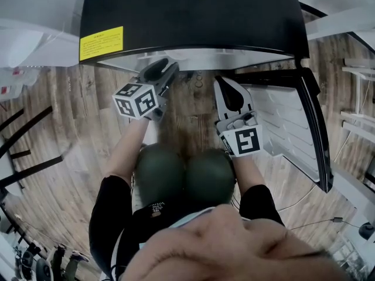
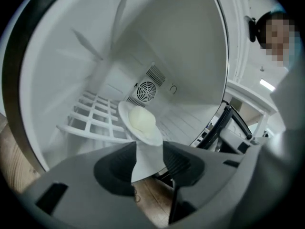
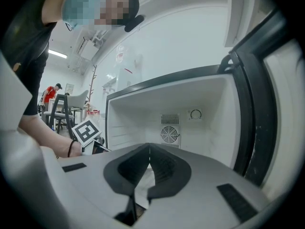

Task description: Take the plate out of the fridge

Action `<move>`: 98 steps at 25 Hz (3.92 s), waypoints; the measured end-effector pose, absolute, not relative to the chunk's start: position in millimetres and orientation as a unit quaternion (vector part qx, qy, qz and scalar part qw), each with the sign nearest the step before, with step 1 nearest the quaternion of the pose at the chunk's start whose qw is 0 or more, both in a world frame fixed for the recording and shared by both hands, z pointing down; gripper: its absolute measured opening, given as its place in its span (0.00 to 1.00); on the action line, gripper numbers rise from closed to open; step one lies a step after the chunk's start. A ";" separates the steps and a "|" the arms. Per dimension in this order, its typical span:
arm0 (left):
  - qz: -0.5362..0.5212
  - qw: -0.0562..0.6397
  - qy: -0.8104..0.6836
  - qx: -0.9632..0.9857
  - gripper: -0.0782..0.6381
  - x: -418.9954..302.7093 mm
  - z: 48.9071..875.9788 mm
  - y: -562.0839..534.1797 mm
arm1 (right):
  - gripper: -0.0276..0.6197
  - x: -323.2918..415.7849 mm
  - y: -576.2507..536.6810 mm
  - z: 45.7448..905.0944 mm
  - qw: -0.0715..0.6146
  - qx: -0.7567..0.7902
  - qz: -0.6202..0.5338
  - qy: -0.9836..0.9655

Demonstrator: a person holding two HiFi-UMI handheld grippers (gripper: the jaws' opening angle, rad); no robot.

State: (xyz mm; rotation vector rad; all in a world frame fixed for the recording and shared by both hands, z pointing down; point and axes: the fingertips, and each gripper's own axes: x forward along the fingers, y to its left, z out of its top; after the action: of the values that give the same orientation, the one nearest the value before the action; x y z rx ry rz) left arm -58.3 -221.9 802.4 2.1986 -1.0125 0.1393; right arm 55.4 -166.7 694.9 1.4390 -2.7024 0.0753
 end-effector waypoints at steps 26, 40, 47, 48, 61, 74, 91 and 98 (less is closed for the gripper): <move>-0.051 0.494 -0.412 0.764 0.23 -51.1 806.1 -247.3 | 0.06 56.5 -161.7 692.4 0.033 0.473 0.015 -0.880; -0.068 0.510 -0.412 0.752 0.17 -52.6 795.8 -246.3 | 0.06 56.3 -158.5 689.6 0.030 0.473 0.015 -0.880; -0.102 0.542 -0.399 0.732 0.16 -50.5 800.7 -235.4 | 0.06 56.3 -156.5 689.1 0.027 0.473 0.013 -0.880; -0.105 0.542 -0.399 0.732 0.16 -50.6 800.3 -234.2 | 0.06 56.6 -156.3 688.7 0.027 0.474 0.012 -0.880; -0.139 0.571 -0.392 0.708 0.16 -51.5 804.4 -224.3 | 0.06 56.6 -153.3 686.3 0.026 0.475 0.009 -0.880; -0.145 0.570 -0.381 0.713 0.17 -49.1 806.7 -227.6 | 0.06 56.2 -154.3 689.2 0.028 0.475 0.011 -0.879; -0.150 0.575 -0.378 0.710 0.17 -45.6 808.3 -240.6 | 0.06 56.7 -154.5 690.6 0.027 0.476 0.013 -0.879; -0.160 0.589 -0.375 0.697 0.17 -46.1 809.1 -241.3 | 0.06 57.6 -155.5 691.5 0.027 0.477 0.015 -0.879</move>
State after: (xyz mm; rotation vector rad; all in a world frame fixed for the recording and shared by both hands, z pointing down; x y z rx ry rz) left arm -46.1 -241.3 809.1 1.6232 -0.8739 -0.3723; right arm 57.6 -155.5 691.5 1.4722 -2.7138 0.0454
